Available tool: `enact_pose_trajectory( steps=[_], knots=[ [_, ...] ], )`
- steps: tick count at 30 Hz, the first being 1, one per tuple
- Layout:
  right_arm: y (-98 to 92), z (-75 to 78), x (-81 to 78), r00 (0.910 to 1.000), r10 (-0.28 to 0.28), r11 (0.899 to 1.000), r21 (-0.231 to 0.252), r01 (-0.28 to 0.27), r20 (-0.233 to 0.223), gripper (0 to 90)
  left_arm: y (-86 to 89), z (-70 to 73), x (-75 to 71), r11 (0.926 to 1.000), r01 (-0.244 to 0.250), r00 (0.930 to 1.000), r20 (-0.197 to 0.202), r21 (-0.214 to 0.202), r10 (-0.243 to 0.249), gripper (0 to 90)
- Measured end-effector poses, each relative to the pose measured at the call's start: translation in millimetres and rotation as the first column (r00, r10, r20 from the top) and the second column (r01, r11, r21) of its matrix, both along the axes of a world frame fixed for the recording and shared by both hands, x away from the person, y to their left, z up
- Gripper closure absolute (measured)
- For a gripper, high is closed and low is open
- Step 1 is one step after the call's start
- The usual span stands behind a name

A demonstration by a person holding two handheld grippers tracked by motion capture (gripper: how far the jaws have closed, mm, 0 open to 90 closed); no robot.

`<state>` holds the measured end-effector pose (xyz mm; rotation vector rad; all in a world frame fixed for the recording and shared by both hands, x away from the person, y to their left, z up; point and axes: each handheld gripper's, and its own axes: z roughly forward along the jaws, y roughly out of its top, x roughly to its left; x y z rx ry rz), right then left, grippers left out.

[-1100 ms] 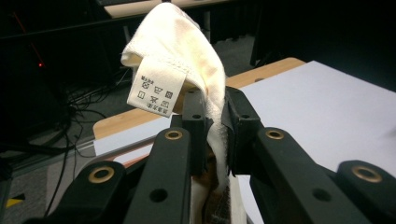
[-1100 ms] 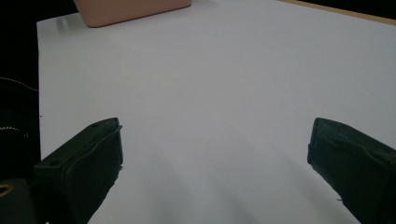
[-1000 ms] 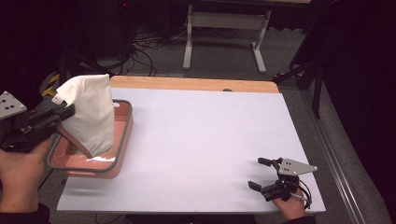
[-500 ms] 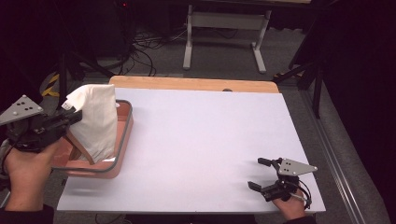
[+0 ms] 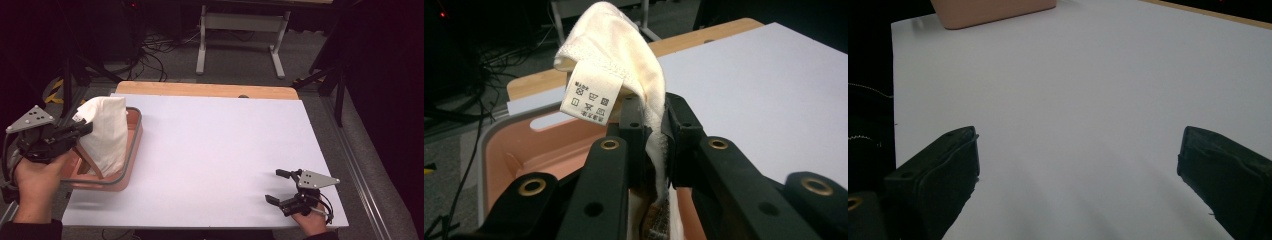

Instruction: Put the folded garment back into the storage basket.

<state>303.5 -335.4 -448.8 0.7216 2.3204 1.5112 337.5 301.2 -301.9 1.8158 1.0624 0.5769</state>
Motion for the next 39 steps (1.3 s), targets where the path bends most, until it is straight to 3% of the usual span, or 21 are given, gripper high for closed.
enact_pose_trajectory(
  steps=[13, 23, 31, 39],
  knots=[
    [0.2, -0.2, 0.1, 1.0000, 0.001, 1.000, -0.001, -0.001, 0.001, 3.9, 3.0, -16.0, 8.2, 0.9999, 0.007, 0.9974, -0.071, -0.009, -0.008, 81.0],
    [0.0, -0.3, 0.4, 1.0000, 0.001, 1.000, -0.001, -0.001, 0.000, 3.9, -1.5, -25.0, 14.9, 0.9995, 0.031, 0.9916, -0.125, -0.002, -0.031, 80.8],
    [0.2, -0.4, 0.5, 1.0000, 0.003, 1.000, -0.001, -0.003, -0.001, 3.9, -3.2, -32.9, 22.3, 0.9998, 0.017, 0.9902, -0.139, 0.005, -0.016, 80.5],
    [0.0, -0.5, 0.7, 1.0000, 0.003, 1.000, -0.001, -0.003, -0.002, 3.9, -4.0, -42.4, 35.7, 0.9997, -0.001, 0.9845, -0.175, 0.026, 0.006, 80.2]
  ],
)
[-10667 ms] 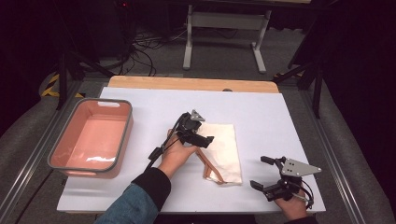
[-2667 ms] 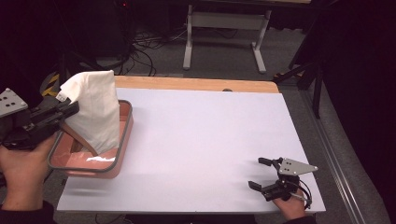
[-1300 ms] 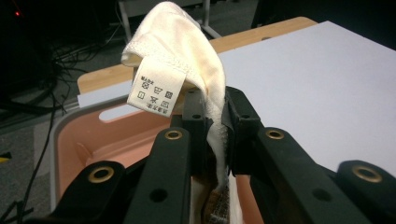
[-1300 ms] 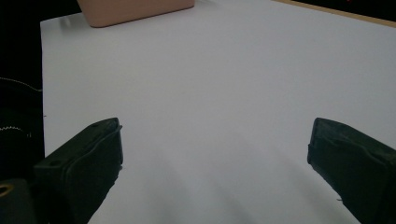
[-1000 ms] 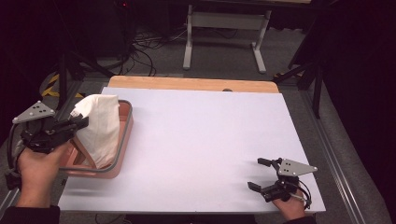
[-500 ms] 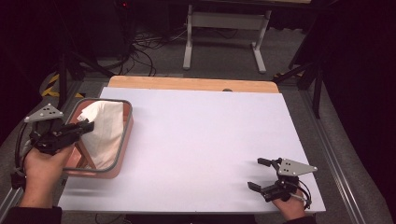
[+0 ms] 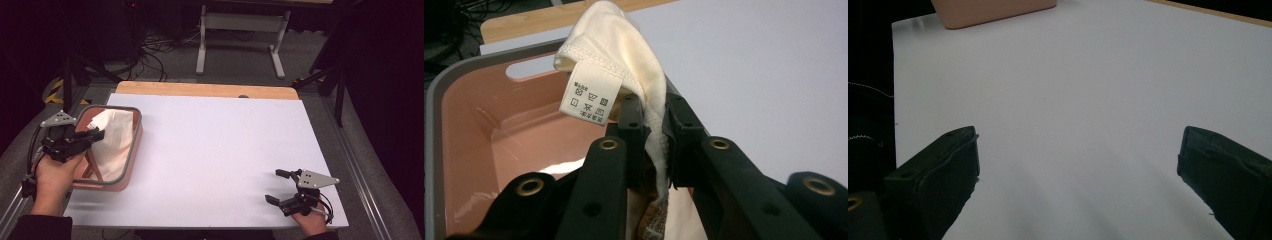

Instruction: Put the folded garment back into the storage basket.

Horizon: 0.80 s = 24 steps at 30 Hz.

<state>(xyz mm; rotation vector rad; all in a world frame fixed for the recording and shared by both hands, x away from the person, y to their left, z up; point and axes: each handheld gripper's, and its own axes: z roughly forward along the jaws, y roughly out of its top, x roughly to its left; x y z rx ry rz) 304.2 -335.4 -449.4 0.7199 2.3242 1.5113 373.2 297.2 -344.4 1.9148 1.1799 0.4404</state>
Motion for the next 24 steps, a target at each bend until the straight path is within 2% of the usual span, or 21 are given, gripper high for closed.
enact_pose_trajectory(
  steps=[14, 24],
  knots=[
    [0.0, -0.2, -0.1, 1.0000, 0.001, 1.000, -0.001, -0.001, 0.000, 3.9, 2.8, -16.7, 23.4, 0.9999, -0.016, 0.9979, -0.062, 0.007, 0.016, 79.8],
    [-0.5, -0.1, -0.3, 1.0000, 0.001, 1.000, -0.001, -0.001, -0.001, 3.9, -2.6, -26.6, 35.6, 0.9989, -0.014, 0.9936, -0.112, 0.044, 0.019, 79.3]
  ],
)
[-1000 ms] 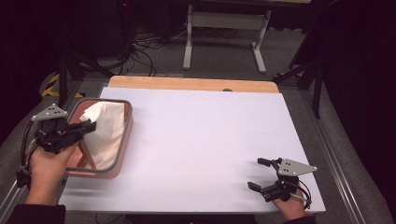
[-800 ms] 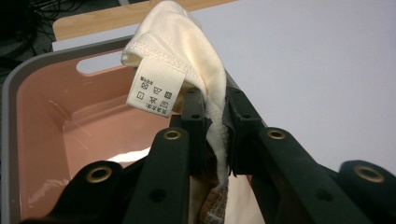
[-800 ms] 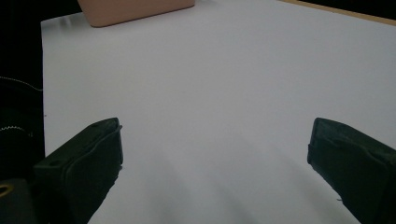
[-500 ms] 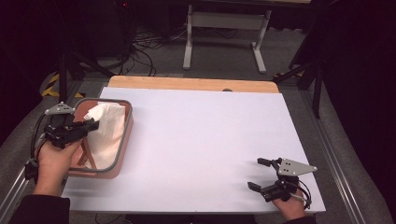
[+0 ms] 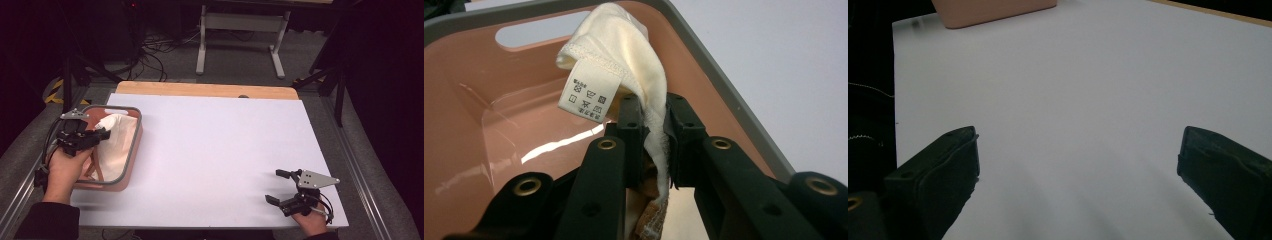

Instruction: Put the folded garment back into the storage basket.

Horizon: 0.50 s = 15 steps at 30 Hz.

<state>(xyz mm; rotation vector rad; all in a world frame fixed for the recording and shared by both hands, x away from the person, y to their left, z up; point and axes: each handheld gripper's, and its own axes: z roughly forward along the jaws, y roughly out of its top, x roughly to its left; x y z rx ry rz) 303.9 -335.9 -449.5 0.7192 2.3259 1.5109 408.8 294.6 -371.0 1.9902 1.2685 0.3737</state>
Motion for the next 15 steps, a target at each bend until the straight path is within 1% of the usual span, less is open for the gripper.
enact_pose_trajectory(
  steps=[2, 8, 15],
  knots=[
    [-0.1, 0.0, 0.0, 1.0000, 0.001, 1.000, 0.000, -0.001, 0.000, 3.9, 0.2, -0.6, 0.6, 1.0000, 0.003, 1.0000, -0.007, 0.000, -0.003, 79.3],
    [0.0, -0.1, 0.0, 1.0000, 0.002, 1.000, 0.000, -0.002, -0.001, 4.0, 0.8, -4.4, 4.0, 0.9999, 0.010, 0.9990, -0.044, 0.002, -0.010, 79.3],
    [0.2, 0.0, -0.2, 1.0000, 0.002, 1.000, 0.001, -0.002, 0.000, 4.0, 2.5, -6.3, 6.8, 0.9999, -0.009, 0.9986, -0.053, 0.008, 0.010, 78.8]
  ],
)
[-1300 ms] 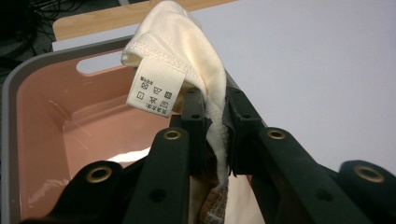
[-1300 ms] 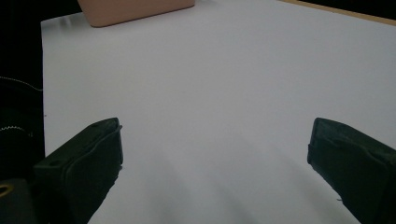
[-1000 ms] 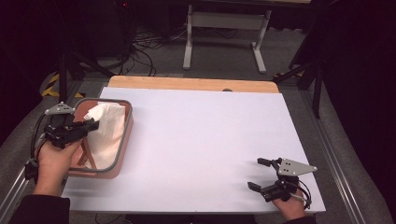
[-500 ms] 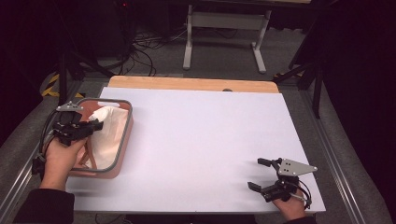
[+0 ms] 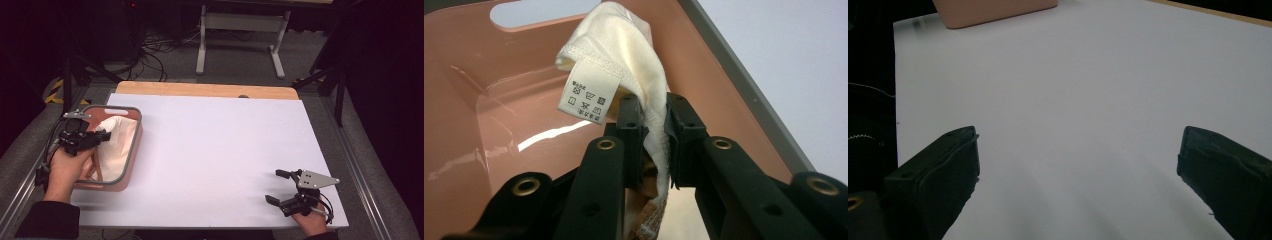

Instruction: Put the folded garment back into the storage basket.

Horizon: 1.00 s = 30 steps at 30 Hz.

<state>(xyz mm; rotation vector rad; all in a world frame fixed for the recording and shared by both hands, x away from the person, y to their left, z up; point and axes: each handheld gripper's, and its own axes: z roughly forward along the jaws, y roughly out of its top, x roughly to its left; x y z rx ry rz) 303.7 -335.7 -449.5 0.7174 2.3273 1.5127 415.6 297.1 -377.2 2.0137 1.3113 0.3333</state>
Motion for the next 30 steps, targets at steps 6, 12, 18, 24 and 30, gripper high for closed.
enact_pose_trajectory(
  steps=[6, 12, 18, 24, 30],
  knots=[
    [0.0, 0.0, 0.0, 1.0000, 0.000, 1.000, 0.000, 0.000, 0.000, 4.0, -2.3, -1.3, 2.3, 0.9977, -0.052, 0.9985, 0.020, 0.044, 0.051, 71.0],
    [-0.2, 0.3, -0.4, 1.0000, 0.000, 1.000, 0.004, 0.000, 0.003, 4.0, -5.2, -1.2, 2.7, 0.9872, -0.103, 0.9920, 0.086, 0.122, 0.093, 37.1],
    [-0.3, 0.3, -0.4, 1.0000, -0.002, 1.000, 0.004, 0.002, 0.005, 4.0, -9.4, 0.3, 0.1, 0.9830, -0.101, 0.9846, 0.157, 0.153, 0.076, 17.5],
    [-0.4, 0.2, -0.4, 1.0000, -0.002, 1.000, 0.004, 0.002, 0.004, 4.0, -10.8, 4.5, -2.9, 0.9860, -0.093, 0.9784, 0.196, 0.138, 0.065, 10.0],
    [-0.7, 0.3, -0.3, 1.0000, -0.002, 1.000, 0.007, 0.002, 0.006, 4.0, -17.8, 16.4, -12.6, 0.9939, -0.044, 0.9642, 0.265, 0.101, 0.016, 6.5]
  ],
)
